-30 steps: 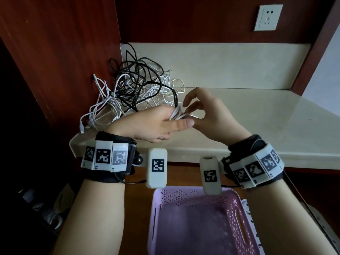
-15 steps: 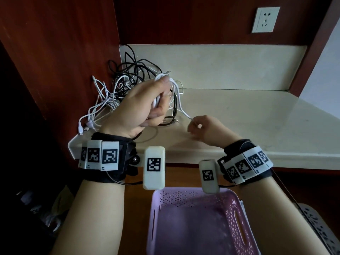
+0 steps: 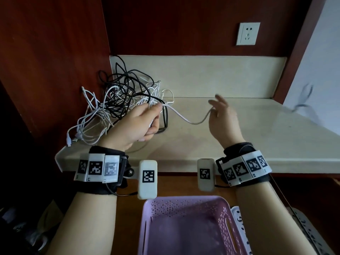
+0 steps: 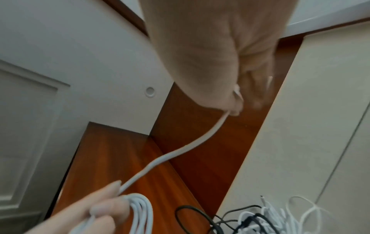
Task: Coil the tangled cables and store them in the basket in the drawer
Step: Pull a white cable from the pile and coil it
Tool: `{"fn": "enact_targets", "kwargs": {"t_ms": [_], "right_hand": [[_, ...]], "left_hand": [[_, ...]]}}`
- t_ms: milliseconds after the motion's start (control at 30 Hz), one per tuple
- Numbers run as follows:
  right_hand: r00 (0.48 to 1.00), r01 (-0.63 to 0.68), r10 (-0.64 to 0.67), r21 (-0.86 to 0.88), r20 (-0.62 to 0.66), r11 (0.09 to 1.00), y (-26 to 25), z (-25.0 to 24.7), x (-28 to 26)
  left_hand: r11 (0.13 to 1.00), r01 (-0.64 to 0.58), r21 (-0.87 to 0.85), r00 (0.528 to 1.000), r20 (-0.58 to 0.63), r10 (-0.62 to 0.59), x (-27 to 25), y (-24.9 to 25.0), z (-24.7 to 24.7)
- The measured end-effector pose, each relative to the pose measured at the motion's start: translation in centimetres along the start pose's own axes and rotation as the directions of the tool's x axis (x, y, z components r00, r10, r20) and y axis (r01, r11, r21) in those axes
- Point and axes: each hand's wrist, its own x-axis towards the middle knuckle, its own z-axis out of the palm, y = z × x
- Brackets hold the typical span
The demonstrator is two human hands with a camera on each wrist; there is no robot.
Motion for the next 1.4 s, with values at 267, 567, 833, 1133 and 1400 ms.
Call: {"fn": "enact_targets", "kwargs": {"t_ms": [267,567,833,1133,1400], "right_hand": [[0.843,0.015,-0.006,-0.014,0.537,1.0,-1.7,0.3,-1.5],[0.878,-0.054,-0.157,0.421,0.451,0.905,-5.5,0.8,-2.1],[0.925,0.305,-0.295,0.007,-0.241,0.952,-3.9,1.0,-1.4],[0.928,0.307,-0.349,0.263,0.129,0.915,-5.2,2.5,-2.7],[0.825,0.202,-0.268,0.183,0.498,0.962,-5.0,2.1,-2.8]], "left_hand": [[0.999,0.029,-0.021,0.997,-0.066,-0.031,0.1,0.1,0.1],[0.999,0.016,-0.035,0.995,-0.094,-0.019,0.1,0.2,0.0],[0.998,0.059,0.035,0.95,0.304,-0.067,-1.0,0.9,0.1],[0.776,-0.128,-0.617,0.924,0.21,0.32,-0.6,1.5,0.2],[0.656,-0.447,-0.609,0.893,-0.353,0.281,0.1,1.3,-0.5]]}}
